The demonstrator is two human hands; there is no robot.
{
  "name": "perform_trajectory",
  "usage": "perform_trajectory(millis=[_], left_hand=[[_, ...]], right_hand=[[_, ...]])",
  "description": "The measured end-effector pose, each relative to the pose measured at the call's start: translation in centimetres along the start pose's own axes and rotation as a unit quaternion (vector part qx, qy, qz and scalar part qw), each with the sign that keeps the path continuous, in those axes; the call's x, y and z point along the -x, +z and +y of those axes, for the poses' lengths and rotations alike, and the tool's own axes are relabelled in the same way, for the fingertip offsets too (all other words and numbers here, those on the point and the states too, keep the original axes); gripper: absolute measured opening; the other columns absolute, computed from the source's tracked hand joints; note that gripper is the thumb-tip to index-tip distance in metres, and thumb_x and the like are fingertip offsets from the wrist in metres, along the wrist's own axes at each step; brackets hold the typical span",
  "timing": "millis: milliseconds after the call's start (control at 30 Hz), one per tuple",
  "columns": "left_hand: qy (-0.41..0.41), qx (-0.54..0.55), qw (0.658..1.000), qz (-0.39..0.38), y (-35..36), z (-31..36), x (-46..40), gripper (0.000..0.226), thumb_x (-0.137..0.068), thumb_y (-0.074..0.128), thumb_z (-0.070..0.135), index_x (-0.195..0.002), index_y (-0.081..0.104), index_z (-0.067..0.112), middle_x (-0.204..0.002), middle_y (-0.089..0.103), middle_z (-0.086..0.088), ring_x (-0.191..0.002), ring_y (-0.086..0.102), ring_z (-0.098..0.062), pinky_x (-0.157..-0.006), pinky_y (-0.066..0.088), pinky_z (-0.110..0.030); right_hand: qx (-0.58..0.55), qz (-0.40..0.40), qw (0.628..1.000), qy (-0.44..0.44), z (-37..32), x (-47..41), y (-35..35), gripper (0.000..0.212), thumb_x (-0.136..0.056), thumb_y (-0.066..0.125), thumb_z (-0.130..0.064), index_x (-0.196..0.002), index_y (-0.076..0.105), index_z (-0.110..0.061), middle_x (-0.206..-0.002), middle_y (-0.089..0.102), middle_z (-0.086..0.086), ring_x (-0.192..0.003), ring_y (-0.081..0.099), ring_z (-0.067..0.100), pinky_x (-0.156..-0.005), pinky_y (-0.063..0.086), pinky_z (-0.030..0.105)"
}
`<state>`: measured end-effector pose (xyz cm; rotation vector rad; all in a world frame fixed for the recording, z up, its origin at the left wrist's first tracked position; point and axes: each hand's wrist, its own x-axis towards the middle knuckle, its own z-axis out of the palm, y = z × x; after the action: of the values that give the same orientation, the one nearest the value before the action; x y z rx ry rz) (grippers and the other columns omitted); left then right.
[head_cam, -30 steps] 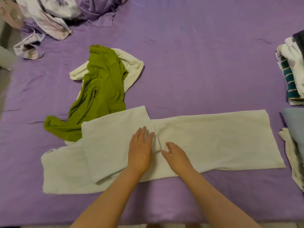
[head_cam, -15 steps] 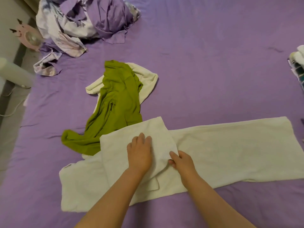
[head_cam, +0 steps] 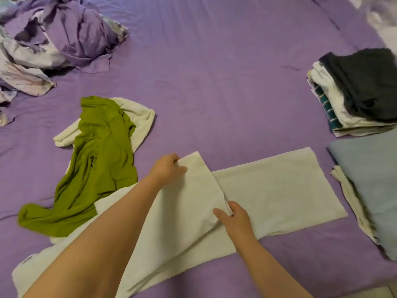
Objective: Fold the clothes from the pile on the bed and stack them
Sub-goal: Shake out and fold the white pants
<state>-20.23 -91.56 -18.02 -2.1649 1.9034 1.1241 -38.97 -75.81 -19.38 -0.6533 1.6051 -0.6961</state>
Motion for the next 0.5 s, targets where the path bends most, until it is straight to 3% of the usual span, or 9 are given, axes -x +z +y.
perform_trajectory(millis=[100, 200, 333, 400, 500], left_hand=[[0.048, 0.026, 0.998, -0.008, 0.9, 4.8, -0.4, 0.013, -0.087, 0.061, 0.022, -0.085, 0.050, 0.016, -0.074, 0.048, 0.008, -0.069, 0.046, -0.013, -0.054, 0.033, -0.023], [0.085, 0.016, 0.996, -0.024, 2.8, 9.6, -1.0, 0.010, -0.092, 0.056, 0.022, -0.088, 0.049, 0.014, -0.075, 0.047, 0.008, -0.071, 0.044, -0.015, -0.055, 0.032, -0.023], [0.135, 0.021, 0.989, -0.046, 6.0, 16.1, -1.4, 0.007, -0.096, 0.051, 0.021, -0.092, 0.052, 0.016, -0.078, 0.049, 0.008, -0.075, 0.046, -0.016, -0.056, 0.033, -0.022], [0.158, 0.027, 0.985, -0.062, 7.8, 19.4, -1.5, 0.011, -0.096, 0.049, 0.021, -0.093, 0.056, 0.014, -0.078, 0.051, 0.006, -0.074, 0.046, -0.016, -0.057, 0.034, -0.022], [0.195, 0.010, 0.978, -0.072, 10.6, 24.2, -1.5, 0.018, -0.097, 0.047, 0.019, -0.097, 0.062, 0.008, -0.082, 0.054, 0.000, -0.075, 0.046, -0.018, -0.062, 0.036, -0.027]], right_hand=[[-0.014, 0.033, 0.999, -0.014, -0.3, -0.5, -4.3, 0.011, -0.085, 0.067, -0.011, -0.078, 0.060, -0.010, -0.068, 0.060, -0.005, -0.054, 0.053, -0.004, -0.050, 0.040, 0.009], [-0.065, 0.078, 0.995, -0.001, -0.3, -0.9, -8.6, 0.005, -0.086, 0.067, -0.012, -0.084, 0.063, -0.010, -0.077, 0.066, -0.001, -0.067, 0.060, 0.006, -0.066, 0.051, 0.023], [-0.103, 0.178, 0.979, -0.001, 0.5, -1.7, -14.8, 0.009, -0.087, 0.067, -0.014, -0.082, 0.061, -0.018, -0.079, 0.064, -0.002, -0.070, 0.058, 0.010, -0.061, 0.049, 0.023], [-0.124, 0.225, 0.966, 0.007, 1.1, -2.0, -17.9, 0.010, -0.088, 0.066, -0.015, -0.085, 0.060, -0.023, -0.086, 0.065, -0.001, -0.079, 0.059, 0.016, -0.070, 0.051, 0.031], [-0.091, 0.268, 0.959, 0.012, 2.4, -2.1, -21.9, 0.011, -0.091, 0.062, -0.014, -0.102, 0.064, -0.014, -0.097, 0.066, 0.004, -0.090, 0.060, 0.021, -0.080, 0.051, 0.038]])
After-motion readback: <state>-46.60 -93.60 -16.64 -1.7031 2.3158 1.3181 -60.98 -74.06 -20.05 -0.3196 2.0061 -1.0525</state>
